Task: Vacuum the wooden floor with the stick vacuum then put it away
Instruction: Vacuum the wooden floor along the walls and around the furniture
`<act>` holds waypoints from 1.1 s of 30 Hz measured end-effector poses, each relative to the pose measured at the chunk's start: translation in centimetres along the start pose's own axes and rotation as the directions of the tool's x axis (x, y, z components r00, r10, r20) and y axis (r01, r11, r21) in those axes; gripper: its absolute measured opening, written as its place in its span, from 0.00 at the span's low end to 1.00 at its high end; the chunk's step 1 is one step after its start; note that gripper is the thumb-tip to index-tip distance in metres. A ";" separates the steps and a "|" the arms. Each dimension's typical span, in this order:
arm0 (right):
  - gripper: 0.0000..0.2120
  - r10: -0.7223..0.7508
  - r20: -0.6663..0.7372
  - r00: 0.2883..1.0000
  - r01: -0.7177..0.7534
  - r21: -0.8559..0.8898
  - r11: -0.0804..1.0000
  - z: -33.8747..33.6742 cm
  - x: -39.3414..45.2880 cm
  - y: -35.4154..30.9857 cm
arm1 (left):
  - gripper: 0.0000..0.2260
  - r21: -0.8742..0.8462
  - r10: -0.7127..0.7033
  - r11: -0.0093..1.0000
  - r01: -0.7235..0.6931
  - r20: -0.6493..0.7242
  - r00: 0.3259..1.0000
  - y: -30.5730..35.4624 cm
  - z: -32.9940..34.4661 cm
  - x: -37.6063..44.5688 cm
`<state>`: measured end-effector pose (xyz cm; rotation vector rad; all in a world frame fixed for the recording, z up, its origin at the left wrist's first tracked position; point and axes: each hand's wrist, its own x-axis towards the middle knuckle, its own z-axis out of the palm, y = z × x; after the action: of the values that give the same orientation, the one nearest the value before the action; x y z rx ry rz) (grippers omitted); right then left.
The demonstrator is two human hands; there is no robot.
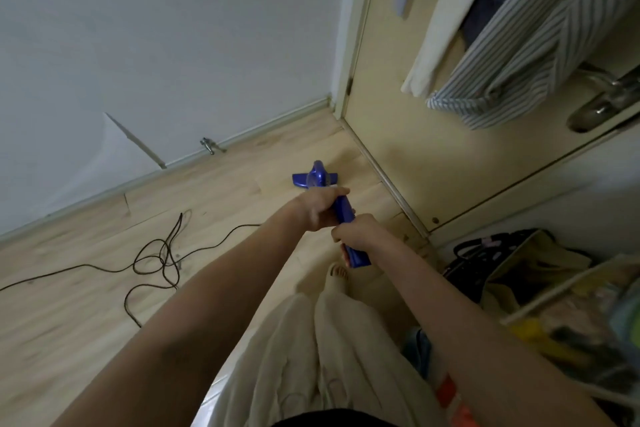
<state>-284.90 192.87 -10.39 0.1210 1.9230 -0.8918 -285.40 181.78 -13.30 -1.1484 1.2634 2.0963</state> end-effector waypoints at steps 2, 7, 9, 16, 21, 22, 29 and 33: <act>0.07 0.001 -0.008 1.000 -0.001 0.003 1.000 0.6 -2.0 -0.4 | 0.11 0.029 -0.036 0.999 0.035 0.012 0.999 -0.6 -0.4 -1.5; 0.03 0.026 -0.021 0.999 -0.028 -0.089 0.996 1.2 -6.3 0.3 | 0.14 0.111 -0.072 0.991 0.071 0.011 0.997 -2.5 -0.7 -4.0; 0.05 0.038 -0.025 0.999 -0.040 -0.108 0.993 1.1 -6.9 1.4 | 0.16 0.098 -0.065 0.993 0.062 0.029 0.997 -3.6 -0.3 -4.3; 0.09 0.039 -0.022 0.999 -0.039 -0.035 0.999 -0.7 -6.0 3.2 | 0.17 0.023 -0.053 0.998 0.051 0.089 0.995 -3.9 1.0 -3.3; 0.09 0.029 -0.013 0.999 -0.030 -0.037 0.999 -1.8 -3.3 1.7 | 0.12 -0.040 -0.027 0.999 0.030 0.075 0.997 -1.9 1.2 -1.4; 0.09 0.024 -0.009 1.000 -0.024 -0.031 0.999 -2.1 -2.6 0.9 | 0.10 -0.054 -0.013 0.998 0.016 0.068 0.998 -1.1 1.1 -0.9; 0.12 -0.029 0.042 0.999 0.028 0.029 0.999 -4.6 3.2 -5.5 | 0.11 -0.162 0.016 0.987 -0.017 -0.005 1.000 5.8 0.5 3.2; 0.12 -0.041 0.030 0.999 0.040 0.015 0.999 -6.2 7.5 -7.4 | 0.12 -0.128 0.051 0.990 -0.056 -0.044 0.998 9.0 1.1 6.2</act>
<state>-296.56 189.24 -10.91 0.0770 1.8975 -0.9294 -295.72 178.05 -13.58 -1.2309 1.2038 2.2329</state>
